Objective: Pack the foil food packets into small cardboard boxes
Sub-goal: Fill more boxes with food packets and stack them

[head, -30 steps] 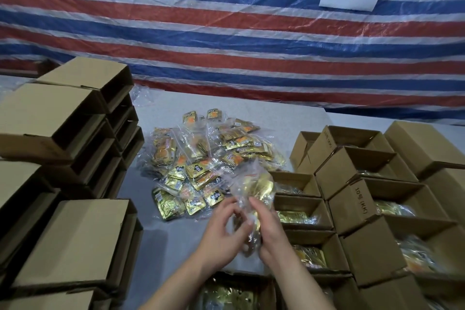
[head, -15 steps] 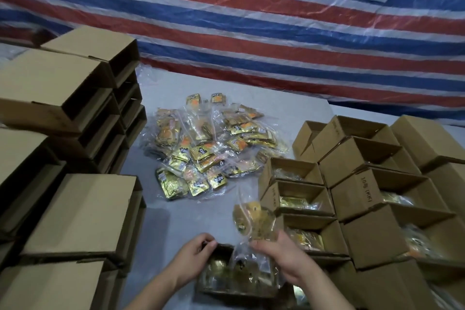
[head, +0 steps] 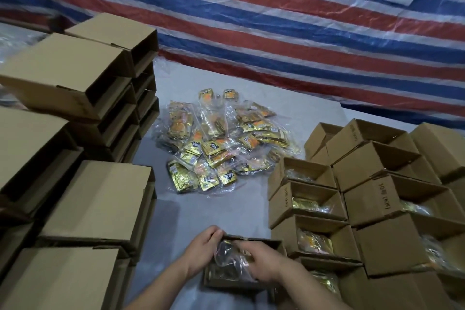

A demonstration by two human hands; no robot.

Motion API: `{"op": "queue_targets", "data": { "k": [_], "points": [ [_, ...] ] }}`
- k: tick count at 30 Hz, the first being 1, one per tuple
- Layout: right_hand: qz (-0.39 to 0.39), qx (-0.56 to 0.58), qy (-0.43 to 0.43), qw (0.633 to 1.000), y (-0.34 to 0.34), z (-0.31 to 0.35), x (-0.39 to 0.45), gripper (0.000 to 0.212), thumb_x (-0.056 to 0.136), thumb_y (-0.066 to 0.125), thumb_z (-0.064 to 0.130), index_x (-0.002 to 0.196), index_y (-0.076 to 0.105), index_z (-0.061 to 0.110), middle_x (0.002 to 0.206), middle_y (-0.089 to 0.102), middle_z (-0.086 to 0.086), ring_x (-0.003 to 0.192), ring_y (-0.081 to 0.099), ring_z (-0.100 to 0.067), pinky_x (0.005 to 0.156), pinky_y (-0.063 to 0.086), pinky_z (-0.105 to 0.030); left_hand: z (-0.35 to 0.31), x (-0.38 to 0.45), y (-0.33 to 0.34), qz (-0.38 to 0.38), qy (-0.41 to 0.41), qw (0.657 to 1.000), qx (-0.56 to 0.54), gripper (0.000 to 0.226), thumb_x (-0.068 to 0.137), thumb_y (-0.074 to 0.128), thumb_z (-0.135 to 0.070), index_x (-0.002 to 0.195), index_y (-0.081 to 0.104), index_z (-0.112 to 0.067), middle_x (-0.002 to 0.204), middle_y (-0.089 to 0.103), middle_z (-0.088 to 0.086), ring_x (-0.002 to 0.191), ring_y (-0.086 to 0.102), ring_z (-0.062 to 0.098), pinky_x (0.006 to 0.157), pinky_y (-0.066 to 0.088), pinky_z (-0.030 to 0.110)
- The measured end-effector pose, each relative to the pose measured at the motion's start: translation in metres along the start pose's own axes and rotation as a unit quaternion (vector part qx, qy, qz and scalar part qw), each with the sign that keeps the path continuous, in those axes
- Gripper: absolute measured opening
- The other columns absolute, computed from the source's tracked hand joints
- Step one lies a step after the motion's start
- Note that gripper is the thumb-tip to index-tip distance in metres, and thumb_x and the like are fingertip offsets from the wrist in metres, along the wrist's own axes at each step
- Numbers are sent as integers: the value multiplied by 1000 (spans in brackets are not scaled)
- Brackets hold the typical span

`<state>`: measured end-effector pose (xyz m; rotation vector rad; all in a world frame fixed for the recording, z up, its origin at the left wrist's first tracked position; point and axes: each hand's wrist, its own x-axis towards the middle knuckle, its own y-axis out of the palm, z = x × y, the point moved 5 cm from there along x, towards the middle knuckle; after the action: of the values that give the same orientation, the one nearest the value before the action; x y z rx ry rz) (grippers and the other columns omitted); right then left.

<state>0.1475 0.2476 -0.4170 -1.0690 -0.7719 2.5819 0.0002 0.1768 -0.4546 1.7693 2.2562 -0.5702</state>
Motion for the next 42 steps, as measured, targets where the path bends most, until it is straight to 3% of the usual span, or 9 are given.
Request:
{"op": "queue_targets", "data": {
  "k": [5, 9, 12, 18, 22, 32, 35, 39, 42],
  "points": [
    [48, -200, 51, 977, 20, -10, 21, 56, 96, 56, 40, 148, 39, 28, 148, 49, -10, 132, 49, -31, 107, 38, -31, -4, -4, 11, 19, 30, 999, 23, 26, 104, 43, -24, 96, 62, -8, 88, 60, -1, 85, 54, 9, 79, 41, 17],
    [27, -141, 67, 987, 26, -9, 20, 56, 93, 60, 38, 145, 42, 28, 145, 52, -4, 131, 51, -26, 106, 40, -26, -1, -6, 14, -6, 37, 999, 31, 26, 104, 42, -25, 92, 61, -11, 85, 61, -2, 82, 55, 7, 80, 42, 20],
    [17, -64, 79, 995, 15, -8, 4, 44, 88, 65, 38, 130, 59, 27, 126, 64, 7, 115, 58, -11, 86, 40, -10, 1, -4, 13, -4, 38, 999, 37, 25, 104, 43, -25, 91, 61, -13, 85, 63, -2, 81, 56, 7, 82, 44, 22],
    [34, -62, 126, 990, 15, -11, -7, 30, 94, 50, 42, 84, 67, 18, 94, 67, -1, 93, 65, -21, 75, 44, -23, 0, -3, 12, -15, 37, 998, 42, 28, 104, 41, -29, 90, 59, -12, 80, 59, -2, 77, 53, 7, 81, 45, 28],
    [81, 6, 159, 984, 33, 3, 3, 45, 100, 37, 34, 139, 53, 19, 145, 52, -9, 131, 48, -22, 102, 33, -24, -2, -6, 16, -16, 46, 998, 51, 28, 104, 42, -26, 89, 60, -10, 82, 61, 6, 78, 54, 9, 81, 45, 27],
    [148, 0, 145, 978, 33, 24, 6, 55, 100, 43, 43, 152, 34, 26, 151, 42, -9, 137, 39, -27, 104, 31, -33, -4, -6, 17, -18, 43, 998, 43, 28, 104, 43, -25, 87, 61, -12, 79, 61, 0, 75, 54, 6, 81, 44, 25],
    [89, -10, 109, 990, 20, 25, -4, 54, 97, 39, 43, 149, 40, 28, 151, 46, -4, 139, 41, -23, 111, 32, -33, -2, -7, 14, -17, 41, 997, 56, 26, 104, 44, -25, 87, 61, -13, 80, 62, 0, 77, 55, 6, 82, 46, 28],
    [-73, 0, 108, 992, -8, 12, -29, 24, 93, 50, 40, 88, 68, 25, 94, 68, 6, 96, 65, -14, 78, 48, -26, -4, -8, 10, -23, 32, 997, 65, 24, 103, 45, -27, 87, 61, -18, 80, 63, 1, 72, 55, -1, 74, 44, 19],
    [-237, -68, 57, 967, -34, 7, -50, 8, 97, 55, 34, 101, 61, 34, 107, 56, 17, 95, 56, 0, 88, 49, -20, -6, -8, 8, -19, 23, 997, 69, 24, 102, 46, -31, 89, 63, -20, 82, 65, 4, 73, 57, 2, 72, 44, 18]
  ]
}}
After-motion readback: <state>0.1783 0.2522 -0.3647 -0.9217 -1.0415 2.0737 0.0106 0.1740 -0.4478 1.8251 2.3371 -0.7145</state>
